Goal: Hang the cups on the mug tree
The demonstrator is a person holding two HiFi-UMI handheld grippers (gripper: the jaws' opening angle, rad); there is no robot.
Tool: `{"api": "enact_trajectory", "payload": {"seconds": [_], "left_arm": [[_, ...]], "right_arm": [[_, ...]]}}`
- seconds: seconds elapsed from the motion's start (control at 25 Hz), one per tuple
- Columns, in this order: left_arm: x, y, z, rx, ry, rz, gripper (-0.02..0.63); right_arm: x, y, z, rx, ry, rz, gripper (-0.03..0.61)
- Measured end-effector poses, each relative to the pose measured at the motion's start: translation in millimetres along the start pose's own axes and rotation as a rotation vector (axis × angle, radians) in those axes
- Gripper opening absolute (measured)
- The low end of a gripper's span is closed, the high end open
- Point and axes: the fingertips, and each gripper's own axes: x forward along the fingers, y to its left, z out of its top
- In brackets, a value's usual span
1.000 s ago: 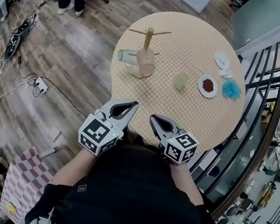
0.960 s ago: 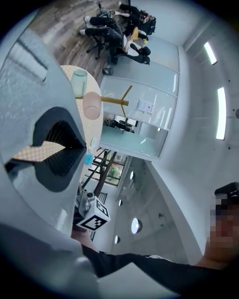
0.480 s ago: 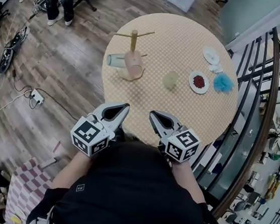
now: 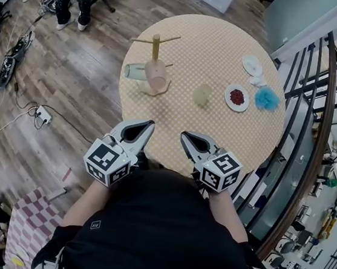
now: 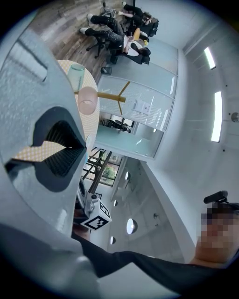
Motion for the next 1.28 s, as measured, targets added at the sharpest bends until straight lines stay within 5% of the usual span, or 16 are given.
{"api": "enact_trajectory", "payload": {"seconds": [0.64, 0.92, 1.28], "left_arm": [[24, -12, -3, 0.071, 0.006, 0.085, 0.006], [26, -12, -15, 0.119, 0.016, 0.132, 0.006], [47, 12, -37, 0.083, 0.043, 0.094, 0.006]], "right_arm": [[-25, -59, 3, -0.069, 0.066, -0.028, 0.018], [-22, -90, 7, -0.158, 0.152, -0.013, 0.018], [25, -139, 5, -0.266, 0.336, -0.024, 0.018]]}}
